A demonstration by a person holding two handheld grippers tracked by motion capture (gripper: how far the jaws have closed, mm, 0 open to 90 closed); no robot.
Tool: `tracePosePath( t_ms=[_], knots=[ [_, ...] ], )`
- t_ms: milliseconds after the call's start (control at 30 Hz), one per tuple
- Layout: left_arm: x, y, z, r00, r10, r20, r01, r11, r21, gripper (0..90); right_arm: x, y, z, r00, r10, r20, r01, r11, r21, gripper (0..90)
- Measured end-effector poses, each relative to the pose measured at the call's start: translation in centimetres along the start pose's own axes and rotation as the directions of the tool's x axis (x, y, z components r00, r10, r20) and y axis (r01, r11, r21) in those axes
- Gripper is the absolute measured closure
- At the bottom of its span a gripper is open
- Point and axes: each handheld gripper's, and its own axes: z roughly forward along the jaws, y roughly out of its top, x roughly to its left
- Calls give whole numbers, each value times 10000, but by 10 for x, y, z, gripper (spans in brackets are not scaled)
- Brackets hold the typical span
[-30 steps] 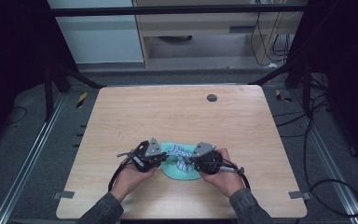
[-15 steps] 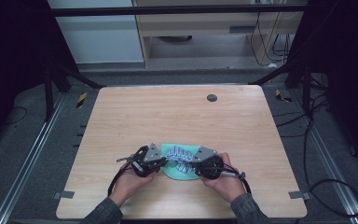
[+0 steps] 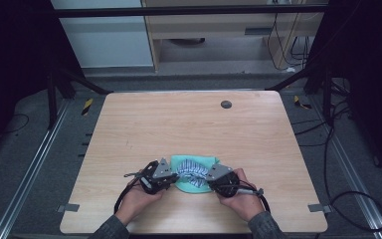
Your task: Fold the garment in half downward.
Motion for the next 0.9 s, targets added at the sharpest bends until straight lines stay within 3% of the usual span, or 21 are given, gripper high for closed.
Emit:
tracePosePath(
  t_ms=[467, 900],
  knots=[
    [-6, -9, -2, 9997, 91, 238, -99, 9994, 336, 863, 14, -8, 3, 9985, -330, -447, 345, 9988, 346, 863],
    [-8, -13, -4, 9990, 114, 428, -135, 9987, 493, 865, 16, -12, 5, 9974, -490, -536, 522, 9968, 601, 868]
  ],
)
